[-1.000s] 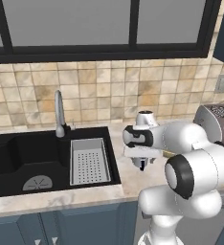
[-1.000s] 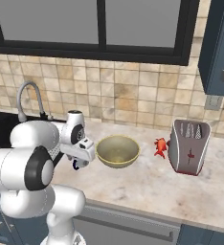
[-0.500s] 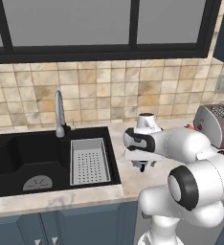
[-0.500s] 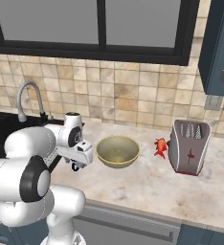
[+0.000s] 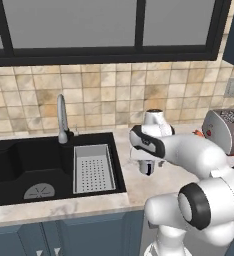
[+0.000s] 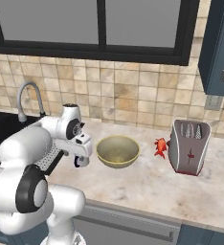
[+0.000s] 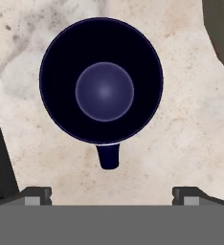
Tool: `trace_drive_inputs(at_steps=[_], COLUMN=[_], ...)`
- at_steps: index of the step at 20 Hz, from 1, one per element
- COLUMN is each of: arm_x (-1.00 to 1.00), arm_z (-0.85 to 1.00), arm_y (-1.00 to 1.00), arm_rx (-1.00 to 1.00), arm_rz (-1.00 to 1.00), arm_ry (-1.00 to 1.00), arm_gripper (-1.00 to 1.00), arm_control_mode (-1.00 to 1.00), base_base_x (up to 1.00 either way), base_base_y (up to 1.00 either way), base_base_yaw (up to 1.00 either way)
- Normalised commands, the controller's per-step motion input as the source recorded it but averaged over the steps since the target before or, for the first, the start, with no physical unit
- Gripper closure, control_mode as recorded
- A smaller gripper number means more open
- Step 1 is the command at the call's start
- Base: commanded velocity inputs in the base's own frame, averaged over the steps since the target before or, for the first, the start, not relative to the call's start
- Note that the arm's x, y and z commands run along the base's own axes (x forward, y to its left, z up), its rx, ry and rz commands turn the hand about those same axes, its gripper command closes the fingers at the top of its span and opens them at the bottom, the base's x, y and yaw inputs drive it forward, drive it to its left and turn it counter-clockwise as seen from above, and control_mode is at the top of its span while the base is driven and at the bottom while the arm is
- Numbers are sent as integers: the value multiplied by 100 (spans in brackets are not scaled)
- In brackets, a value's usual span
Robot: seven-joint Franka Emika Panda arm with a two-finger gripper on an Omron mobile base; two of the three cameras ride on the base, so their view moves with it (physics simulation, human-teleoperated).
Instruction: Pick the mug and place it in the sink. Pick the bowl and place it in the open cabinet and then close the cabinet.
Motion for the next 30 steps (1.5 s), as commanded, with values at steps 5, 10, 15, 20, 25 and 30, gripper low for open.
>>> trace_drive_inputs(at_steps=[5, 10, 15, 20, 25, 30], arm_x=[-6, -31, -9, 0, 0, 3], arm_z=[22, 1, -20, -14, -11, -16], arm_y=[0, 0, 0, 0, 0, 0], arm_rx=[0, 0, 0, 0, 0, 0], arm_rz=[0, 0, 0, 0, 0, 0], arm_ry=[-1, 0, 3, 1, 0, 0], arm_gripper=[-100, -100, -100, -100, -100, -100], arm_control_mode=[-100, -100, -100, -100, -100, -100], base_base_x=[0, 0, 0, 0, 0, 0], base_base_y=[0, 0, 0, 0, 0, 0], base_base_yaw=[0, 0, 0, 0, 0, 0])
